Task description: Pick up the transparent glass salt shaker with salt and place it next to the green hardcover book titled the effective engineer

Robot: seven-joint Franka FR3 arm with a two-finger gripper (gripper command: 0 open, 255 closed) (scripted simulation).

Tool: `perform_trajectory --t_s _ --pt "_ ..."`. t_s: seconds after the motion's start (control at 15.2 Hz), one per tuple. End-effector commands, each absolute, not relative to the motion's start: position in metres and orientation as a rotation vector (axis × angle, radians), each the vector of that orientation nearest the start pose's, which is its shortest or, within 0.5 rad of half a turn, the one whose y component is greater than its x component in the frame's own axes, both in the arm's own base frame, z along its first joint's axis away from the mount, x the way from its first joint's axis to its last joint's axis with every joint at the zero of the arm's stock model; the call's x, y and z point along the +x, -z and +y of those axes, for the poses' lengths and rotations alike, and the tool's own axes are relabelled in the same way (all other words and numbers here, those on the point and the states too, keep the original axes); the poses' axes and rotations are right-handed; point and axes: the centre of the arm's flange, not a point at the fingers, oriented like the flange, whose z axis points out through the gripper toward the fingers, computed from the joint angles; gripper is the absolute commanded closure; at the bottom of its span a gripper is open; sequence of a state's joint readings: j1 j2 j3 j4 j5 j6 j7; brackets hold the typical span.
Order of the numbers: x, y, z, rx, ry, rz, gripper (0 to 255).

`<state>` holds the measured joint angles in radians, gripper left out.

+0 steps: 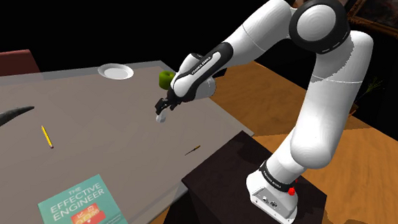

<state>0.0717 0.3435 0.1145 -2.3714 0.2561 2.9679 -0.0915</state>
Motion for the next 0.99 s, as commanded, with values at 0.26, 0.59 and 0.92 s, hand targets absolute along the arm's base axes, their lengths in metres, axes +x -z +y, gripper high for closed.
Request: perform_trajectory --t_s 0.26,0.59,0.92 --pt "0.522 -0.205 0.082 -2.995 0.366 -0.029 255" --pt "0.522 -0.205 0.082 -2.995 0.366 -0.029 255" --pt "0.522 -0.226 0.082 -2.995 0.366 -0.029 255"
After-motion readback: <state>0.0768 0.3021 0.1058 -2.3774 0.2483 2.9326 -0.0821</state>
